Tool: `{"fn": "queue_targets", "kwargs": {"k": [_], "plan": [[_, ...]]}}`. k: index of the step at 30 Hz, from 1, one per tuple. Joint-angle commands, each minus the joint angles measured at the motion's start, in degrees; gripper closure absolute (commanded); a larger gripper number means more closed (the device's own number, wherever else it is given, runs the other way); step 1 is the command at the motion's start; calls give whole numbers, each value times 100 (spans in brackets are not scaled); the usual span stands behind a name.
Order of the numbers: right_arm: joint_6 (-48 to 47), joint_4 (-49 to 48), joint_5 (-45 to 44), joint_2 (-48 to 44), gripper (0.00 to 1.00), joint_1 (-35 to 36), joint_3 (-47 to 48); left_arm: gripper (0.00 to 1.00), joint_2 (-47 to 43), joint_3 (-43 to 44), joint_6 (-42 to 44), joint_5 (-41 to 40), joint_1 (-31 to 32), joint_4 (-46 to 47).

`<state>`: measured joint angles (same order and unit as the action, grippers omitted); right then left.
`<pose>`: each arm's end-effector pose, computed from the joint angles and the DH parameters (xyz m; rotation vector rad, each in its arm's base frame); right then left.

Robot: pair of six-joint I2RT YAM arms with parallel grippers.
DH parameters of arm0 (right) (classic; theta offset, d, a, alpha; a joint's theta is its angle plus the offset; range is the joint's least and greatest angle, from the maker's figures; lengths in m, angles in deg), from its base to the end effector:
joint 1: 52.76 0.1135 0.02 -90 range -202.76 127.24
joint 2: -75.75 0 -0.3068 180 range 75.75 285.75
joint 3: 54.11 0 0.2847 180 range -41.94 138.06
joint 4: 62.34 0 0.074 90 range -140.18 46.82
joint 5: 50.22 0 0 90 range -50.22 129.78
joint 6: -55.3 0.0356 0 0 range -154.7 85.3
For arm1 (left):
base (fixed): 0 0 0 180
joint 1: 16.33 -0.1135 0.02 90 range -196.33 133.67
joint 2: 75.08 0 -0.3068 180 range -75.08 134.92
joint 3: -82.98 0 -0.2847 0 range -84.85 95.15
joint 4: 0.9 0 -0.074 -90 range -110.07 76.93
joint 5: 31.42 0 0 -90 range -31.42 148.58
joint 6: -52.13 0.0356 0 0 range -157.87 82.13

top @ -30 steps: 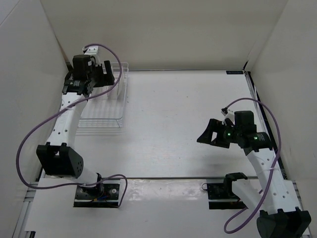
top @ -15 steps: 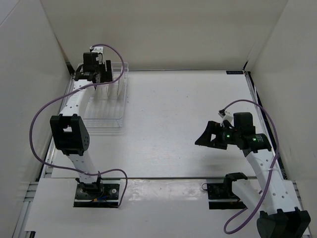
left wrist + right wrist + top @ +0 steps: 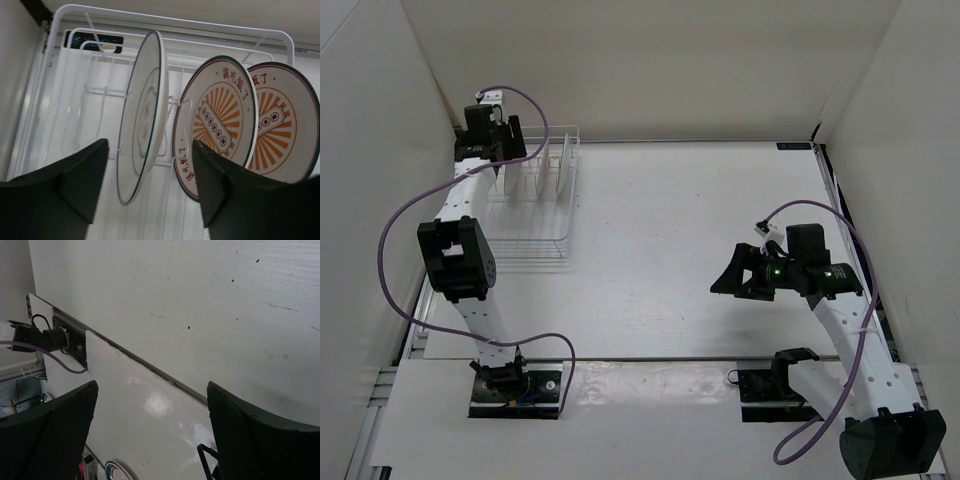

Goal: Unload the plates from the dish rack

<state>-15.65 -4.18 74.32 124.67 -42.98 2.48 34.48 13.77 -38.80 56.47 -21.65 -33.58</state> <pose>0.1604 0.0481 0.3030 -0.0748 2.4699 0.9590 0.4985 0.0477 0.3515 -0.1374 2.1160 0.0845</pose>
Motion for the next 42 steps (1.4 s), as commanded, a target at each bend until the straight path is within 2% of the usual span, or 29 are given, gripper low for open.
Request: {"fn": "queue_targets", "kwargs": {"k": [1,2,4,11,12,15,20,27,36,39,42], "plan": [[-94,-170,132,12,9,15,14,26,180,201,-100,474,-161,354],[-103,-179,140,20,9,15,5,31,250,183,-127,805,-197,494],[-94,-188,149,47,9,15,14,36,294,148,-127,931,-215,661],[-112,-197,211,222,9,15,92,45,523,78,-136,976,-311,882],[-112,-188,228,240,9,24,93,53,479,25,-118,967,-303,1004],[-112,-196,281,196,9,33,75,63,391,-221,-83,967,-312,1311],[-103,-249,246,222,9,33,5,73,-57,-897,-127,1037,-329,2041],[-103,-231,281,258,9,24,75,87,-426,-1135,49,1142,-320,2569],[-51,-302,439,302,9,24,66,88,-1313,-1170,418,1090,-329,2859],[-33,-311,457,275,9,32,75,89,-1681,-1285,269,1046,-338,2992],[-15,-171,430,214,9,15,215,94,-2077,-1302,-240,1308,-329,2887]]}}
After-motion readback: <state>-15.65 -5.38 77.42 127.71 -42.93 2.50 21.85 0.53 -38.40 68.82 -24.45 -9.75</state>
